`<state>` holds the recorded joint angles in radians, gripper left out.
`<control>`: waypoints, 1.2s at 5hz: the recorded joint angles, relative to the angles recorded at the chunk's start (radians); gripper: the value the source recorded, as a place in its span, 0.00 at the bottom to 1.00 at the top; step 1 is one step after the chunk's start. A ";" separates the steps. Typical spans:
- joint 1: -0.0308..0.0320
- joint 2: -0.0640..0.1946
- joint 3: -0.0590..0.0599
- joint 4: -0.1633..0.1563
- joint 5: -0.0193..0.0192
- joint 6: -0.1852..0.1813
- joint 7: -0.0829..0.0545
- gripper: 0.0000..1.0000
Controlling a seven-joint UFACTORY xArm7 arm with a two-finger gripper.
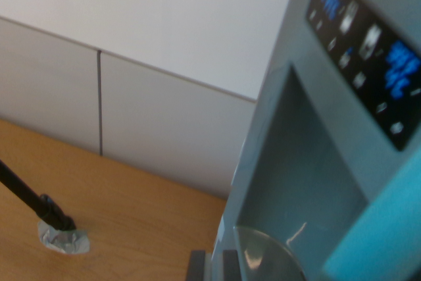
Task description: Close fridge door
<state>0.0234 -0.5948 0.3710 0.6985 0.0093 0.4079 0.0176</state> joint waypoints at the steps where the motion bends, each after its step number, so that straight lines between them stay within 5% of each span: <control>1: 0.0000 0.000 0.000 0.000 0.0000 0.000 0.000 1.00; 2: -0.0059 0.026 -0.018 0.011 0.0000 0.000 0.000 1.00; 3: -0.0059 0.026 -0.018 0.011 0.0000 0.000 0.000 1.00; 4: -0.0090 0.028 -0.057 0.011 0.0000 0.000 0.000 1.00; 5: -0.0090 0.028 -0.057 0.011 0.0000 0.000 0.000 1.00; 6: -0.0092 0.037 -0.102 0.015 0.0000 0.000 0.000 1.00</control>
<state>0.0141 -0.5582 0.2687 0.7132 0.0093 0.4077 0.0176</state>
